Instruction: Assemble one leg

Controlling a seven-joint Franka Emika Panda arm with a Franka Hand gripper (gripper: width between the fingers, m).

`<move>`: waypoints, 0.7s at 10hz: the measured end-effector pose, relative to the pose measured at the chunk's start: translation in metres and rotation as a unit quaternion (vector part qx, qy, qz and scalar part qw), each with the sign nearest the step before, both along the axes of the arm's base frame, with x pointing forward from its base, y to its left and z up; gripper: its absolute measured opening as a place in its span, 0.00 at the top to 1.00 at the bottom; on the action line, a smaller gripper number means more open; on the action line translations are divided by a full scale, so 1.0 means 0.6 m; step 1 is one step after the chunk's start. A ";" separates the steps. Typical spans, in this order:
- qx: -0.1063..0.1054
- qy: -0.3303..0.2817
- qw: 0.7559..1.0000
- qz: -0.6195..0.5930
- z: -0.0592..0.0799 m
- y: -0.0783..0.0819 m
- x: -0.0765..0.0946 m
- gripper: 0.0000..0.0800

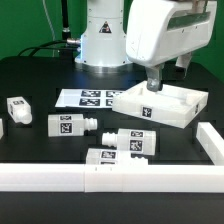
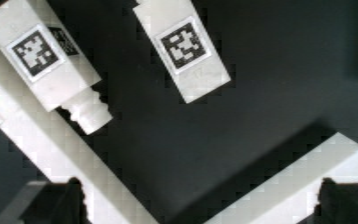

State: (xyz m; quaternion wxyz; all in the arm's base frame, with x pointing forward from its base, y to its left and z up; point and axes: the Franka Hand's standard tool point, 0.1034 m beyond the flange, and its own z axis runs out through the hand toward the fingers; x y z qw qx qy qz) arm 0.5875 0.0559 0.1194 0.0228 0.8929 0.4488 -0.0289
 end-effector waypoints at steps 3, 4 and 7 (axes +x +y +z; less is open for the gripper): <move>0.013 -0.023 0.995 0.101 -0.035 -0.023 -0.019 0.19; 0.019 -0.036 0.993 0.112 -0.054 -0.029 -0.035 0.19; 0.023 -0.025 0.994 0.101 -0.077 -0.038 -0.054 0.19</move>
Offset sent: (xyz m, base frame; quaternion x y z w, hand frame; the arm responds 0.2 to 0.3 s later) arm -0.0339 -0.0185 -0.0260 -0.0714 0.0525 -0.1419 0.9859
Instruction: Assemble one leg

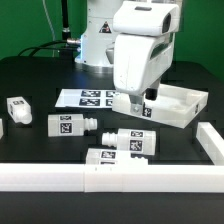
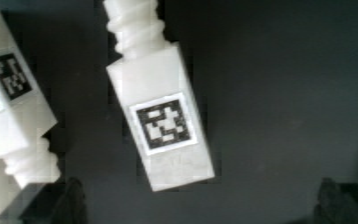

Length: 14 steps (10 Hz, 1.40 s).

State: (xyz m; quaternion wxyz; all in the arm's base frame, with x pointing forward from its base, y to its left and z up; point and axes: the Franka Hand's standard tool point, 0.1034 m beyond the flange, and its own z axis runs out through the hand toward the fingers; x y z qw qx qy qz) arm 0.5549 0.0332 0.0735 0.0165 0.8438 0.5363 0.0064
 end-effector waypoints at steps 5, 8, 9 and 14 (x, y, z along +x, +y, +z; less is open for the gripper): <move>0.008 -0.006 1.000 0.001 -0.056 -0.013 -0.008 0.19; 0.014 -0.004 1.000 -0.002 -0.092 -0.017 -0.011 0.19; 0.014 -0.005 1.000 -0.002 -0.090 -0.018 -0.008 0.19; 0.014 -0.003 1.000 -0.002 -0.096 -0.028 -0.010 0.48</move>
Offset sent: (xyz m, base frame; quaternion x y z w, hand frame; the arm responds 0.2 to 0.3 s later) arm 0.0029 -0.0100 -0.0362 -0.0360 0.0250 -0.0322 0.9985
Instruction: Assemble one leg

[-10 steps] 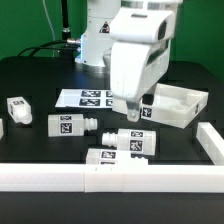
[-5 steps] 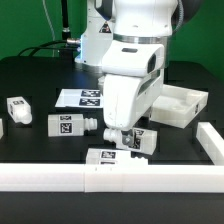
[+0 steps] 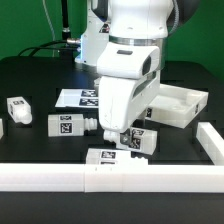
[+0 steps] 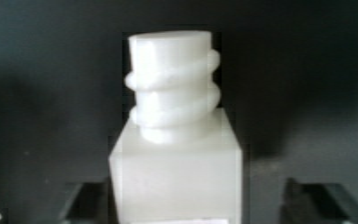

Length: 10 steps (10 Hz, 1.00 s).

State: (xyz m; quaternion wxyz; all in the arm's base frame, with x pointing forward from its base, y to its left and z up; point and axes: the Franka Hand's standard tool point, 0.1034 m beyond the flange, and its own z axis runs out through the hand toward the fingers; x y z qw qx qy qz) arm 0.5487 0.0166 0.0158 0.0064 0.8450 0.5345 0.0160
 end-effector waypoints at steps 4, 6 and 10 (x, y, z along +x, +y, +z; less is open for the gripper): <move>-0.002 -0.001 1.000 -0.018 0.022 -0.002 -0.010 0.64; -0.019 0.004 0.999 -0.041 0.103 -0.031 -0.055 0.64; -0.030 0.000 0.997 -0.065 0.143 -0.101 -0.106 0.64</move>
Offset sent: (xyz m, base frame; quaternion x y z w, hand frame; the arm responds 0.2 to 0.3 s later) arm -0.0414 -0.0165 0.0393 -0.0002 -0.0545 0.0653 0.9964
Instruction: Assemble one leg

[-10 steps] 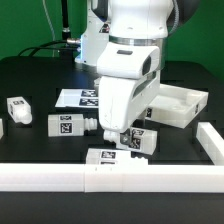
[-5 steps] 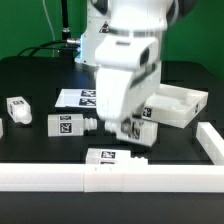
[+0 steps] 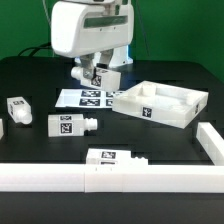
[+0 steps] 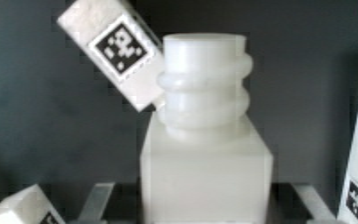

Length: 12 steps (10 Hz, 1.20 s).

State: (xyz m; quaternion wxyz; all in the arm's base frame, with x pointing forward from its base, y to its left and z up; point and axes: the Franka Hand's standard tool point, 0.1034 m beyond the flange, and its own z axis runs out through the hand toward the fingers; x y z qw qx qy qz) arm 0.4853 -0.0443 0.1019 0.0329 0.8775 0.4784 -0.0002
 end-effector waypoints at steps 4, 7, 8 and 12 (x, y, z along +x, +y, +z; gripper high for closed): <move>0.006 -0.004 0.999 -0.045 -0.023 -0.047 -0.040 0.64; 0.010 0.016 0.994 -0.112 -0.079 -0.101 -0.125 0.64; 0.011 0.018 0.993 -0.113 -0.081 -0.106 -0.129 0.64; 0.012 0.027 0.991 -0.128 -0.107 -0.116 -0.143 0.64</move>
Offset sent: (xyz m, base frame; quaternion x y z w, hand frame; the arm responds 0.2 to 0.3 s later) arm -0.0462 -0.0502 -0.0067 -0.0186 0.0112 0.0924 0.9955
